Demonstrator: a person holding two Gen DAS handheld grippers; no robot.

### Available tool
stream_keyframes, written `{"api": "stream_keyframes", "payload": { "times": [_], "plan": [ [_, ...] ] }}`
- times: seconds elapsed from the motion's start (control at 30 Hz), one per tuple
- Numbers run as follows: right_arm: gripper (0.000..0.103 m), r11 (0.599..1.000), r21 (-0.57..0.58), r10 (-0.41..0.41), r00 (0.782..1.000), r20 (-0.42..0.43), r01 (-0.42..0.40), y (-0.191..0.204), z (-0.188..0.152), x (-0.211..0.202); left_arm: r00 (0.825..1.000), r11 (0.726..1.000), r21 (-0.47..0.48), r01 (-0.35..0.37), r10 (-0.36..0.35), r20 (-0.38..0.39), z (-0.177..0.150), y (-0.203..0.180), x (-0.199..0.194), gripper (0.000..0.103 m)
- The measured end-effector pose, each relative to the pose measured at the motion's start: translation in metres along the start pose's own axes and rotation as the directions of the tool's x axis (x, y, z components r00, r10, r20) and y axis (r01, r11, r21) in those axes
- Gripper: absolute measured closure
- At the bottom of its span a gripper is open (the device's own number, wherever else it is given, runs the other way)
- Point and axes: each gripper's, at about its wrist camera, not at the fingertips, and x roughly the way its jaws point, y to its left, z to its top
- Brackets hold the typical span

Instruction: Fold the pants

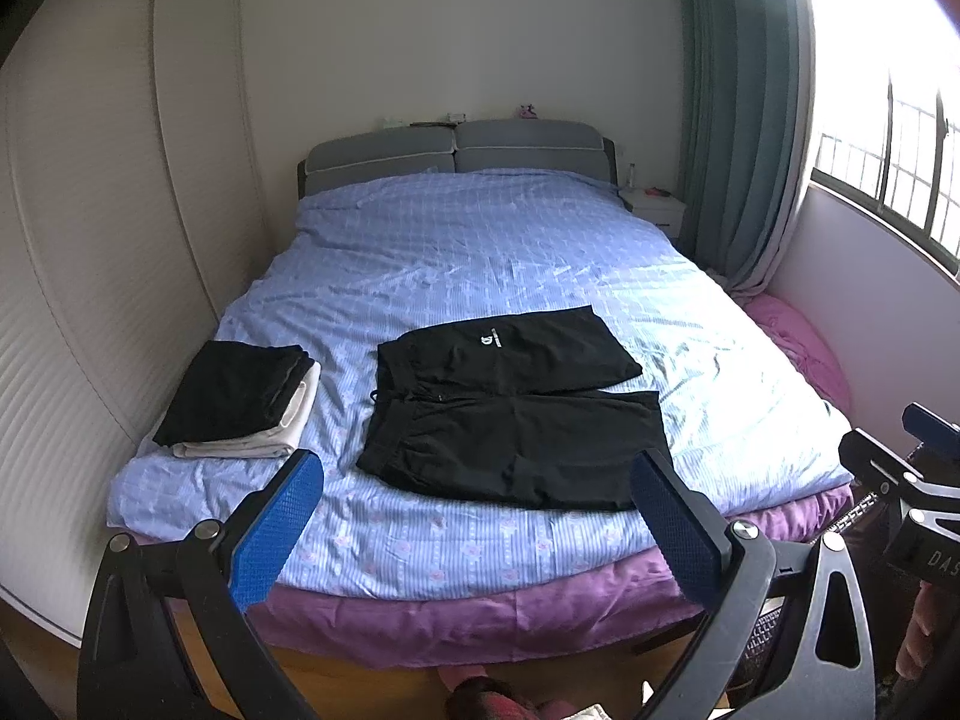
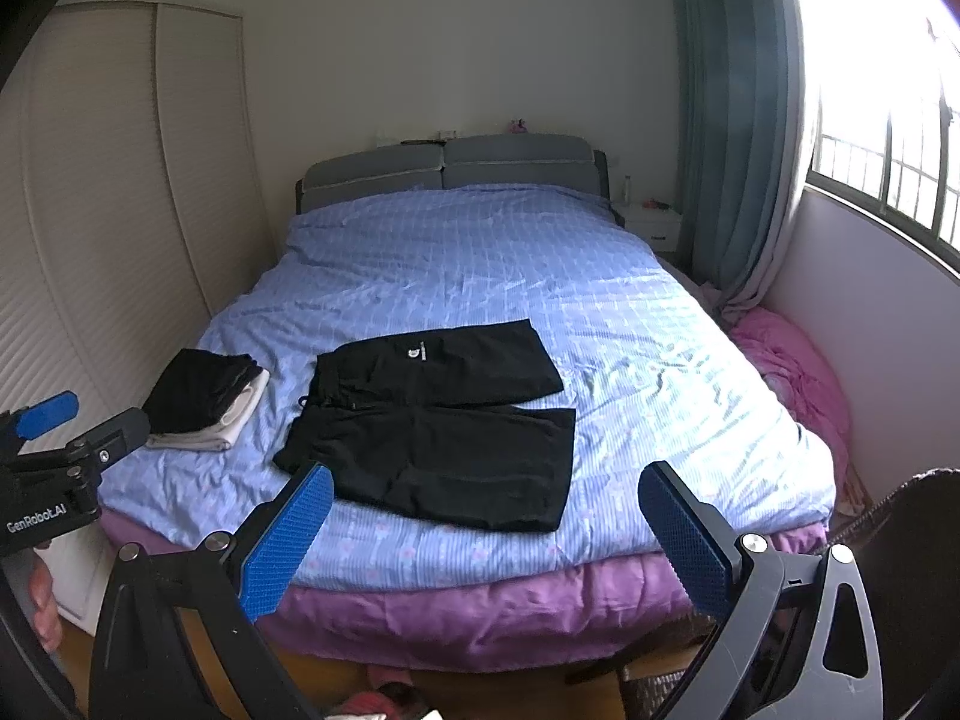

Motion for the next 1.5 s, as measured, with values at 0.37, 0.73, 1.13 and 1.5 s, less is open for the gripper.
{"api": "stream_keyframes", "payload": {
  "times": [0.37,0.73,1.13,1.5],
  "plan": [
    [0.000,1.000,0.004,0.000,1.000,0.013,0.000,-0.004,0.001,-0.002,1.000,1.000,0.015,-0.005,0.005,0.002,0.007,-0.003,0.003,0.000],
    [0.000,1.000,-0.006,-0.009,1.000,0.023,0.009,-0.003,0.007,-0.001,1.000,1.000,0.017,-0.008,0.008,0.015,0.008,-0.005,0.004,0.000],
    [0.000,1.000,-0.011,-0.010,1.000,0.024,0.011,0.000,0.008,-0.001,1.000,1.000,0.013,-0.002,0.002,0.010,0.008,0.003,0.005,0.000],
    [0.000,1.000,-0.019,-0.007,1.000,0.020,0.008,0.003,0.008,0.000,1.000,1.000,0.014,-0.001,0.001,0.013,0.008,0.005,0.005,0.000]
  ]
}}
